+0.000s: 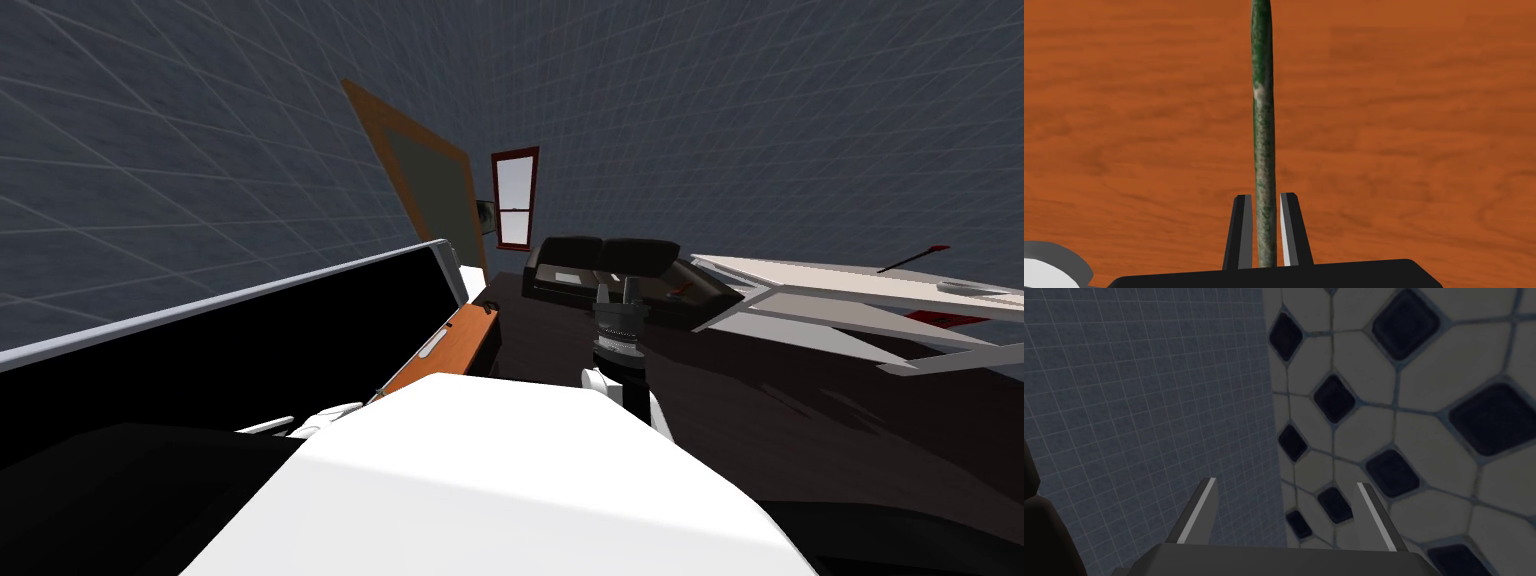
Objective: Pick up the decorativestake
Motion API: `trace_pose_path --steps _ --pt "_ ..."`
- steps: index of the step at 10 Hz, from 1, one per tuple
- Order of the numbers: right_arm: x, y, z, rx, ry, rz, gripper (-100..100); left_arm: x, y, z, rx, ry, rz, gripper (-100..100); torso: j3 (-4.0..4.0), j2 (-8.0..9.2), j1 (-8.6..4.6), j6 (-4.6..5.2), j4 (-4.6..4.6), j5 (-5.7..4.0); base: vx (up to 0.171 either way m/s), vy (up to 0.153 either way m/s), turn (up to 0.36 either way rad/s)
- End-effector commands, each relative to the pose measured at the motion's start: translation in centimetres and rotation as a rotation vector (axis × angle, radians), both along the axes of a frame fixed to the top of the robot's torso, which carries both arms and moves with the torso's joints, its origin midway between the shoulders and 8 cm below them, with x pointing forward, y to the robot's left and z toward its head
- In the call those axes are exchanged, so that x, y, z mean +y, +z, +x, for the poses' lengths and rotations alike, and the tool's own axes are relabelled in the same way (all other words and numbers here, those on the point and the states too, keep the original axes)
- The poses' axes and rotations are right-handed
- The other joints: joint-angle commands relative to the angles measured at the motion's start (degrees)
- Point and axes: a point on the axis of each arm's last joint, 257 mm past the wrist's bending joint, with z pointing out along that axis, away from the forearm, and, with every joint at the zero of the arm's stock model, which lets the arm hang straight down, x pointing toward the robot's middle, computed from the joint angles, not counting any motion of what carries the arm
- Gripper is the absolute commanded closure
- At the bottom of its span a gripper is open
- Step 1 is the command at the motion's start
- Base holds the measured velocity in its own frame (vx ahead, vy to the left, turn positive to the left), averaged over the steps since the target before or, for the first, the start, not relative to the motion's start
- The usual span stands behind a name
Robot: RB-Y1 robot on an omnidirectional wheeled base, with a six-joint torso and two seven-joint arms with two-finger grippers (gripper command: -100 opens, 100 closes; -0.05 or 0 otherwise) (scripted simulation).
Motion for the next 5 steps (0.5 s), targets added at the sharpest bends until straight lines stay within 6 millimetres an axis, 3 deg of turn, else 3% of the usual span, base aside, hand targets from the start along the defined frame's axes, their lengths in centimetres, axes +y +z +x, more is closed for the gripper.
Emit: trace_pose_path --steps 1,3,4,5 --pt "0.00 0.00 0.00 0.000 0.000 0.000 0 0.83 0.84 0.07 0.001 0.001 0.000 100 0.00 0.00 0.00 0.00 0.00 0.00 0.005 -0.006 0.017" --pt "0.00 0.00 0.00 0.000 0.000 0.000 0 1.69 1.78 0.47 0.001 0.001 -0.001 100 0.01 -0.01 -0.03 -0.01 0.04 -0.22 0.001 -0.013 0.020" --pt "0.00 0.00 0.00 0.000 0.000 0.000 0 0.76 1.10 0.25 0.003 -0.003 -0.012 100 0.04 0.00 -0.03 0.01 0.08 -0.39 -0.004 -0.011 0.002" --pt "0.00 0.00 0.00 0.000 0.000 0.000 0 0.77 1.14 0.25 0.003 -0.002 -0.014 0 0.04 0.00 0.00 0.00 0.09 -0.40 0.000 0.000 0.000"
